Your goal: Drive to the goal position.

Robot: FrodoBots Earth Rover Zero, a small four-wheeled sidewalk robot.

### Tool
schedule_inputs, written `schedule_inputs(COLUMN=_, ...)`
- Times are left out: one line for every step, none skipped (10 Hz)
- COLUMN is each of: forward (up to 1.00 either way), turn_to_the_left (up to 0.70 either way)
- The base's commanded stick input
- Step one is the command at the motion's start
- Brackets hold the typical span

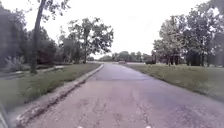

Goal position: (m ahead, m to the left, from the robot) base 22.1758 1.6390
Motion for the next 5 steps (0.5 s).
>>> schedule_inputs(forward=0.70, turn_to_the_left=0.00)
schedule_inputs(forward=0.70, turn_to_the_left=0.00)
schedule_inputs(forward=0.70, turn_to_the_left=0.00)
schedule_inputs(forward=0.70, turn_to_the_left=0.00)
schedule_inputs(forward=0.70, turn_to_the_left=0.00)
